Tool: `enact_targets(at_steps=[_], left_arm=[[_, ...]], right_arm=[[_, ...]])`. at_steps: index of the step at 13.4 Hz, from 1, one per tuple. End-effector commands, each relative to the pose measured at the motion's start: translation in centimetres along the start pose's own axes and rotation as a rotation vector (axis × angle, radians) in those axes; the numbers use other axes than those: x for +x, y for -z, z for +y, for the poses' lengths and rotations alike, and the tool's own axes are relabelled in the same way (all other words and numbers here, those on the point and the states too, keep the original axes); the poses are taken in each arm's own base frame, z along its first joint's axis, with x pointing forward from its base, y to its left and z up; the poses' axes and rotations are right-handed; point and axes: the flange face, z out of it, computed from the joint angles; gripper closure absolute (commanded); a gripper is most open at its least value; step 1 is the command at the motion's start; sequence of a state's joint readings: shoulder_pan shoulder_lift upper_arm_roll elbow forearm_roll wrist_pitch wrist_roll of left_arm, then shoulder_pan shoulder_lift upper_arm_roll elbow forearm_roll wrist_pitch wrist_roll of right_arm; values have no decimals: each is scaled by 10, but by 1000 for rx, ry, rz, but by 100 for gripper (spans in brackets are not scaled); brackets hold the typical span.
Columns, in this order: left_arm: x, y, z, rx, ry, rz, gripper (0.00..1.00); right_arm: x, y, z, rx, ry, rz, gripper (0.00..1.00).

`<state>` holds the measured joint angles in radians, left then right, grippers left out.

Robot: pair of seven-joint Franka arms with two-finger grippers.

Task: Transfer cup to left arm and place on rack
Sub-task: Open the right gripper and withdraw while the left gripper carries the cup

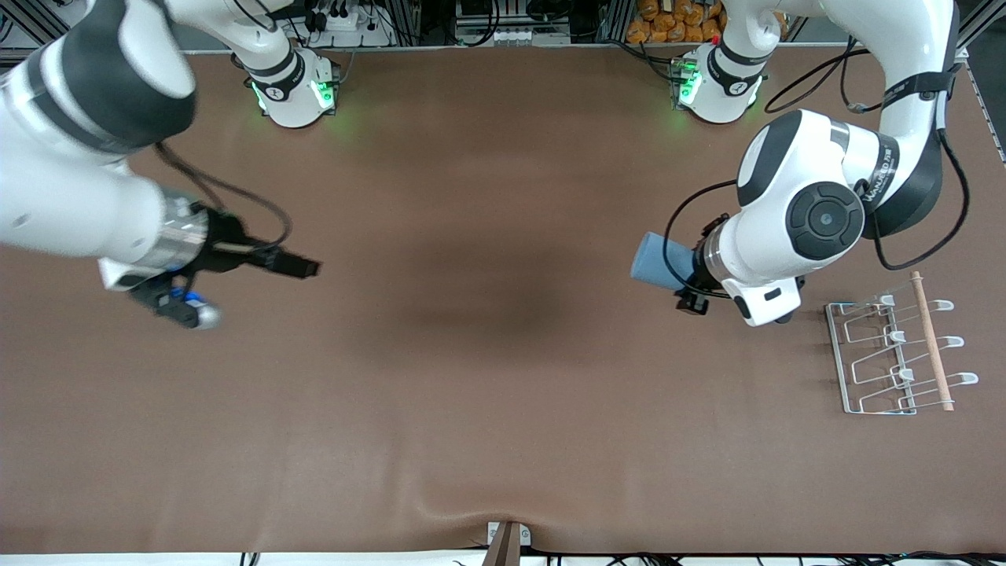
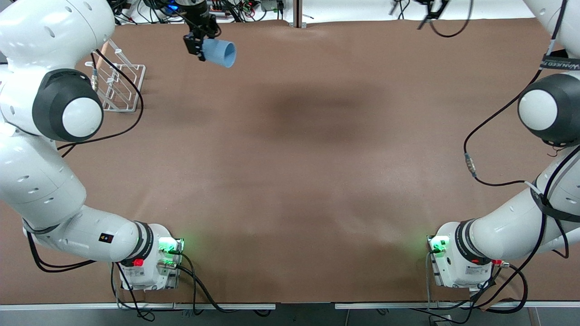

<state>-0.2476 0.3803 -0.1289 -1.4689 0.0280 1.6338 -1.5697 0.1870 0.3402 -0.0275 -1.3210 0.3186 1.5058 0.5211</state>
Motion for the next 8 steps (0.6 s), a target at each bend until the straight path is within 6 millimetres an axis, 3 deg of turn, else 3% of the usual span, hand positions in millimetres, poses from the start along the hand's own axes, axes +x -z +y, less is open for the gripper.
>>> enact_targets(at_steps=[1,5,8], left_arm=[[31,0,-6,48,17,112,82],[58,-34,-10,189,-21,385,88],[89,-41,-17,240,-12,449,88]], right_arm=[[16,-10,31,-64,55,2,0],[46,-15,78,-136,106,10,0],[70,-25,109,-135,124,11,0]])
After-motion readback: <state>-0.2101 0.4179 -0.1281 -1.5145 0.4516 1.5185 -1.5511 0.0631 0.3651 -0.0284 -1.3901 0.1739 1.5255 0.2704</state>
